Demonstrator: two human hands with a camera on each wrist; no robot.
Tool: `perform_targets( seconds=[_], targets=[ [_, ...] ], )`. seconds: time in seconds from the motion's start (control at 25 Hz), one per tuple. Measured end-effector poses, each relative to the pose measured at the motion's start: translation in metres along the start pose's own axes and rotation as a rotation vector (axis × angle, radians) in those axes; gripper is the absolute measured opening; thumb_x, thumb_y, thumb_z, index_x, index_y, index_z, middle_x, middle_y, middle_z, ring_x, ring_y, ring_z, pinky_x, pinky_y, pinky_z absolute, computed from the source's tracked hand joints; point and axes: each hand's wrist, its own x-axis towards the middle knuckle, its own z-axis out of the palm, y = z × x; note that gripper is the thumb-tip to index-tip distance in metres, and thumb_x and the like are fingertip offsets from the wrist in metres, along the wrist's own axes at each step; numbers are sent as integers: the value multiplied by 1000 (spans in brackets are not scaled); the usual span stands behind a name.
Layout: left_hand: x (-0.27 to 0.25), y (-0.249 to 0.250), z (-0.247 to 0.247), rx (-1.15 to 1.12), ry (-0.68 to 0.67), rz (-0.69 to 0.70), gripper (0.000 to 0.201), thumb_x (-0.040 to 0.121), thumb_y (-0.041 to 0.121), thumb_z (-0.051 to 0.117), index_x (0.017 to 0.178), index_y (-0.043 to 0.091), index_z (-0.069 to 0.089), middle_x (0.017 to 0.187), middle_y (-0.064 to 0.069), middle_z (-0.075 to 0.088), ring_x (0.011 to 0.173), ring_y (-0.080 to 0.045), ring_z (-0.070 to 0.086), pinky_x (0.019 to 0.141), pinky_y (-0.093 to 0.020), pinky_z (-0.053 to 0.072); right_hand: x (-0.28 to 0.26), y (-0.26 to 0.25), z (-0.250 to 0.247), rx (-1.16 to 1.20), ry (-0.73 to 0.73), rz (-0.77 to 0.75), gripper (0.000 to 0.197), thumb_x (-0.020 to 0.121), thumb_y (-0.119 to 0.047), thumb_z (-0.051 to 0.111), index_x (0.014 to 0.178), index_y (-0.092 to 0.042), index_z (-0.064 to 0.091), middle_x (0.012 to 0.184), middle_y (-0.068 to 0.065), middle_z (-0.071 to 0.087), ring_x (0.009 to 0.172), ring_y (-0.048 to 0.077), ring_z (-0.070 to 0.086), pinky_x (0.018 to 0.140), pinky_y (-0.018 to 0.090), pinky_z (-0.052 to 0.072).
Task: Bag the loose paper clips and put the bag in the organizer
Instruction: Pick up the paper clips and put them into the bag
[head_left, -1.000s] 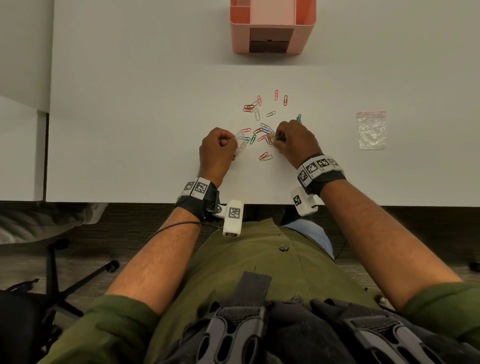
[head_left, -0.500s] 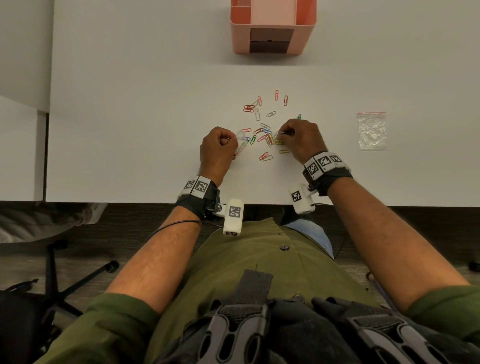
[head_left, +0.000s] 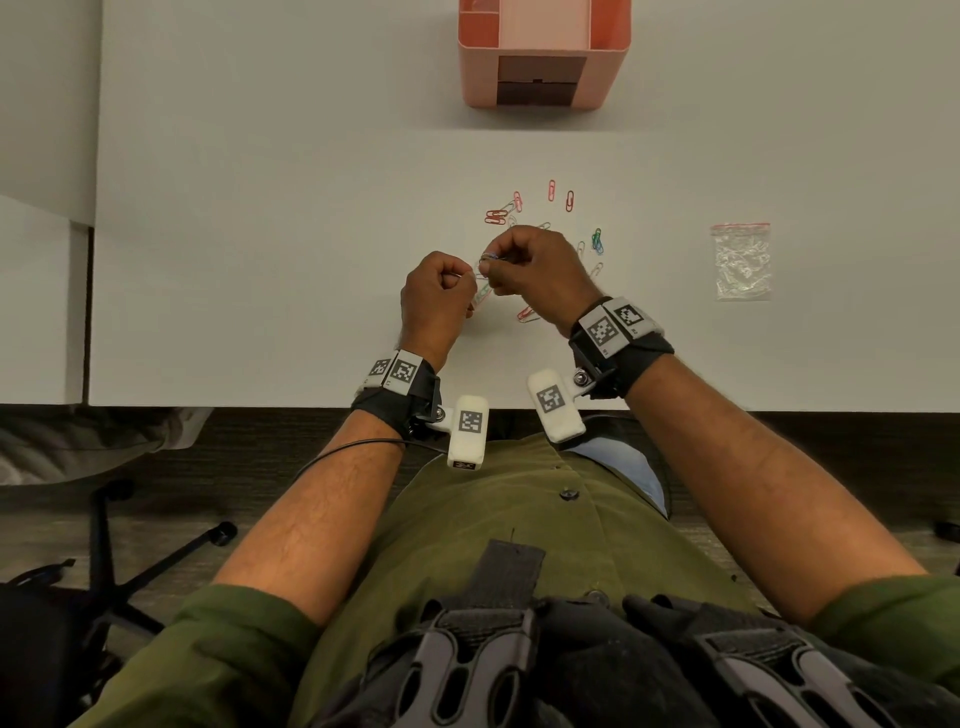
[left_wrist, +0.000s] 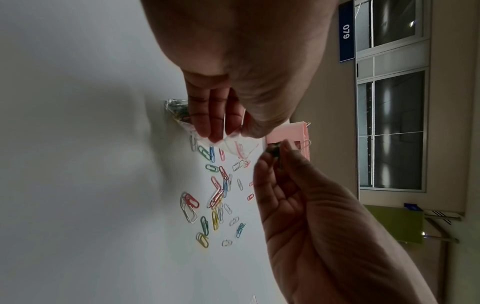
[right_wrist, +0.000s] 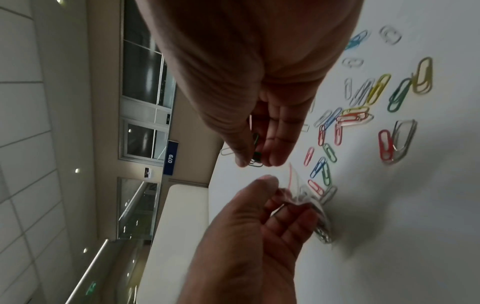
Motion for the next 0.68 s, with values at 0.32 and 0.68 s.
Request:
perform_targets(
  seconds=[0.32,0.68],
  targets=[
    [-1,-2,-2,-13,-9,9,4,95,11,65,96,14,67,83,-6,73,74,-24,74,69,-37,65,-4,1,10,-422,-35,-108,12,90,-9,67,100,-12,71,88,-2,69,79,10,62,70,18,47],
    [-2,-3,-2,10,0,13,4,96,13,65,96,16,67,82,-1,72,75,-18,74,71,-41,65,-6,-3,7,-509,6,-176,20,92,-7,62,109,-15,72,104,0,73,91,10,64,84,22,52]
  ],
)
